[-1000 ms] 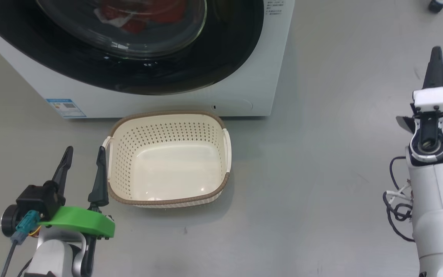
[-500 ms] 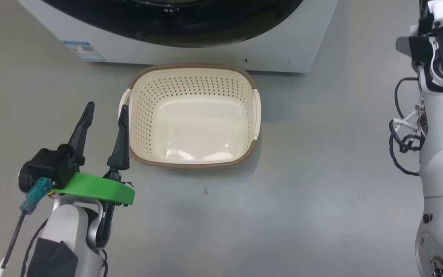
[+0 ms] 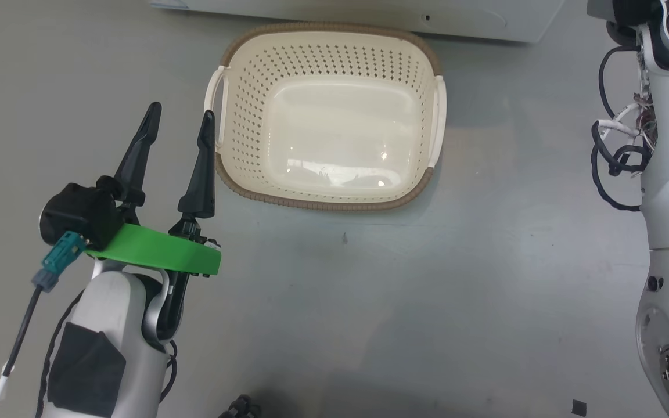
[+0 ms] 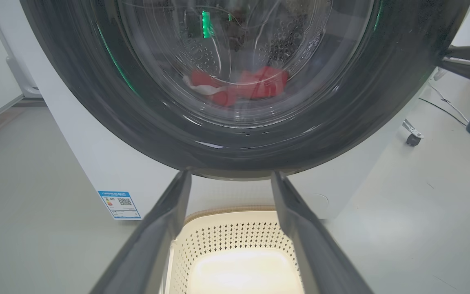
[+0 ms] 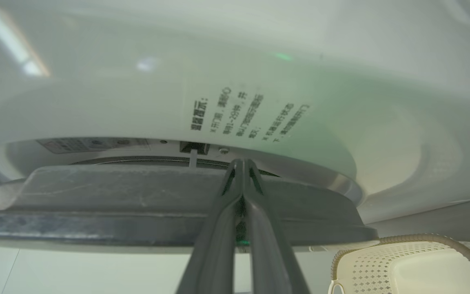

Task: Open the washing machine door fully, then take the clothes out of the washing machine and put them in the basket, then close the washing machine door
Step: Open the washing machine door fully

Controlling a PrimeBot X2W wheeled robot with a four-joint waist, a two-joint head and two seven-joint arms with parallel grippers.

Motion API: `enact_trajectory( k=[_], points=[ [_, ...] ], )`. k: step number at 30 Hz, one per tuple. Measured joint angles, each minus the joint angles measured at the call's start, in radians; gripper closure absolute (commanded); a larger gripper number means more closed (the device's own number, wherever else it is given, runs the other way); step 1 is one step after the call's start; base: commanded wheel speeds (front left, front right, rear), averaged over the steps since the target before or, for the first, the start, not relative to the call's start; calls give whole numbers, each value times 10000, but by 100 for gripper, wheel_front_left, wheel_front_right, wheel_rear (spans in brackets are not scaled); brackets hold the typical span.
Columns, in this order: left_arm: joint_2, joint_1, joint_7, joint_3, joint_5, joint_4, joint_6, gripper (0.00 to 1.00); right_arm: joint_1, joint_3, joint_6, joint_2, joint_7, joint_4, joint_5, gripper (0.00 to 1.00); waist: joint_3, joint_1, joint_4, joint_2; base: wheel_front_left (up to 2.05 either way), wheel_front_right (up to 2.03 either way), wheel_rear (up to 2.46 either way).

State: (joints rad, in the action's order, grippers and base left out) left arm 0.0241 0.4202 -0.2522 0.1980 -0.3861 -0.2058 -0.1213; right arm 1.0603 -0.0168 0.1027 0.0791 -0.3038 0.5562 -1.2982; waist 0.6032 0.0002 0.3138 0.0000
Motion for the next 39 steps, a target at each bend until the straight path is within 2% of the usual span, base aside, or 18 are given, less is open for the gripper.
enact_trajectory(
  k=[7, 16, 32, 39],
  points=[
    [-23, 271, 0, 280, -382, 79, -2, 0, 709, -52, 17, 82, -343, 190, -169, 100, 660, 0, 404, 0, 0, 0, 0],
    [-44, 312, 0, 290, -623, 56, -2, 0, 967, -107, 50, 257, -667, 650, -487, 100, 905, 0, 663, 0, 0, 0, 0],
    [-54, 421, 0, 169, -623, 23, -2, 0, 139, -562, 127, 380, -1868, 855, -1185, 100, 417, 0, 625, 0, 0, 0, 0],
    [-54, 414, 0, 140, -621, -44, -2, 0, -490, -1131, 140, 190, -2658, 316, -1446, 100, -2, -1, 616, 0, 0, 0, 0]
  ],
)
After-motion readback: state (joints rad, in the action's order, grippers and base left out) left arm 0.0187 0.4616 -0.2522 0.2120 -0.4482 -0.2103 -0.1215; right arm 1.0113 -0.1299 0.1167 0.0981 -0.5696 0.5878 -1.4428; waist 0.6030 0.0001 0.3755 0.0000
